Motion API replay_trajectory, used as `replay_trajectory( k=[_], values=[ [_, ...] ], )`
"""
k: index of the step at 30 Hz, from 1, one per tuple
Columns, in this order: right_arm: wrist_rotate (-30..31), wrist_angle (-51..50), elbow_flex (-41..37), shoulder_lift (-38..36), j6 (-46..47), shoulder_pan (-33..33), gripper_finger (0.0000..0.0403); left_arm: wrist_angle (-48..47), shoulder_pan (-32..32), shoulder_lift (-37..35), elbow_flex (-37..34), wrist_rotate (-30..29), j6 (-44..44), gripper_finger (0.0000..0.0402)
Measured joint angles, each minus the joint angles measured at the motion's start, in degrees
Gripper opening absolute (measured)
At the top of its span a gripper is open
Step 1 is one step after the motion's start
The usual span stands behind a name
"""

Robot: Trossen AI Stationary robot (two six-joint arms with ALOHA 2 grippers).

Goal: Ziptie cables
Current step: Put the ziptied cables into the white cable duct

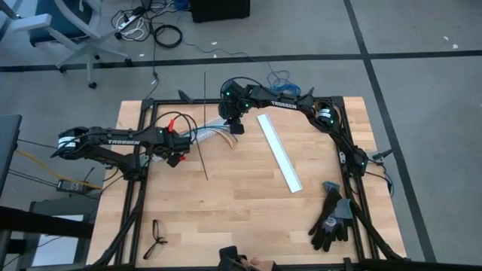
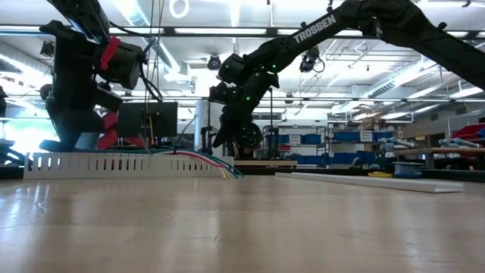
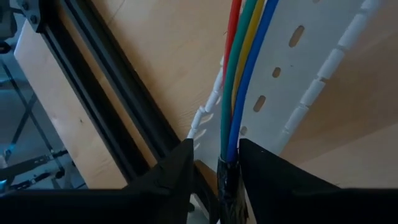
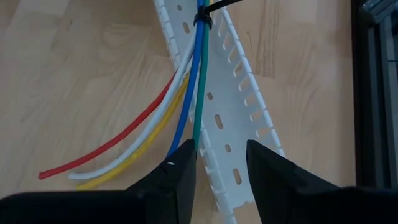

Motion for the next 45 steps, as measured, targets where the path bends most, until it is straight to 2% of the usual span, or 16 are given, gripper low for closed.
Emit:
replay_trajectory(
  k=[9,17,28,38,45],
  values=[
    [0.0,-0.6,0.0,0.0,1.4,0.0,0.0128,-2.8,0.0,0.0,0.2,-0.2,0.3,0.0138],
    [0.0,-1.3,0.0,0.0,1.4,0.0,0.0128,-5.3,0.0,0.0,3.4,3.6,2.0,0.0138],
    [0.0,-1.5,0.0,0.0,1.5,0.0,0.0128,-9.0,0.0,0.0,7.0,4.6,1.6,0.0139],
    [0.1,-5.1,0.0,0.0,2.9,0.0,0.0128,-8.9,0.0,0.0,9.2,-2.4,-5.4,0.0137],
    [1.0,-8.9,0.0,0.0,5.7,-2.1,0.0111,-3.0,0.0,0.0,9.2,-3.0,-7.5,0.0137]
  ],
)
